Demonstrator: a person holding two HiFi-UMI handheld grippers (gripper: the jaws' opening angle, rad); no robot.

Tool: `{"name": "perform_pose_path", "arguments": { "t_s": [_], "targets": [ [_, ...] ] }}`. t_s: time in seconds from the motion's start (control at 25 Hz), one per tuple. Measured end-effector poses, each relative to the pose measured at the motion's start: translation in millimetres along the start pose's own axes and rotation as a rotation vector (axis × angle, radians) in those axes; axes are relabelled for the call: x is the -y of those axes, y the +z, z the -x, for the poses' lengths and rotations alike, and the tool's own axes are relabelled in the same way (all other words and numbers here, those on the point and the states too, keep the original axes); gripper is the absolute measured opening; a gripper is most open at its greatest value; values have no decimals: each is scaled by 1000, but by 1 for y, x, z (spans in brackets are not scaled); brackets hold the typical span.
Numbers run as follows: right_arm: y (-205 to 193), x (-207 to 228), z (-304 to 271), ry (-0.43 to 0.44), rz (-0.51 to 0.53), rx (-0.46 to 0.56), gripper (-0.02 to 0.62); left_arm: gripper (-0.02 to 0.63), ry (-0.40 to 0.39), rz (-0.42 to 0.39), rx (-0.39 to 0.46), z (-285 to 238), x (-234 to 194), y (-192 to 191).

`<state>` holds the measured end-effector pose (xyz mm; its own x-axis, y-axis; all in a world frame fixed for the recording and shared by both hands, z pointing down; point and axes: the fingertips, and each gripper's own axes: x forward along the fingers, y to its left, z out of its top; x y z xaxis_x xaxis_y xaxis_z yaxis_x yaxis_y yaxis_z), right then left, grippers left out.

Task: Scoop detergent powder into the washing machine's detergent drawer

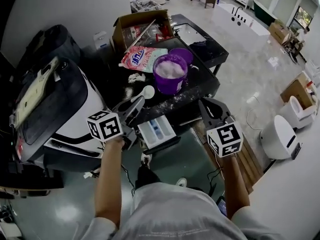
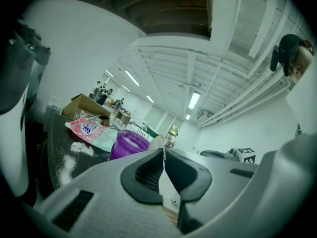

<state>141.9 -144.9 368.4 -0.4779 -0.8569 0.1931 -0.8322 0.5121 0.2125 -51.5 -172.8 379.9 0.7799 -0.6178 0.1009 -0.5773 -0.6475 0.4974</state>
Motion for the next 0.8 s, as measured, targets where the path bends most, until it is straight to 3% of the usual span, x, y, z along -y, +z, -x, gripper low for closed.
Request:
{"name": "perform_pose_path", "arguments": {
  "t_s": [0.16, 0.36, 0.8],
  "targets": [
    [-5, -14, 31, 59, 9, 10, 5, 15, 51, 74, 57, 26, 19, -23],
    [-10, -27, 58, 67, -14, 6, 5, 15, 73, 116, 64, 48, 34, -43],
    [-25, -66, 59, 43, -65, -51, 5, 15, 113, 102, -70, 66, 9, -76]
  ]
}}
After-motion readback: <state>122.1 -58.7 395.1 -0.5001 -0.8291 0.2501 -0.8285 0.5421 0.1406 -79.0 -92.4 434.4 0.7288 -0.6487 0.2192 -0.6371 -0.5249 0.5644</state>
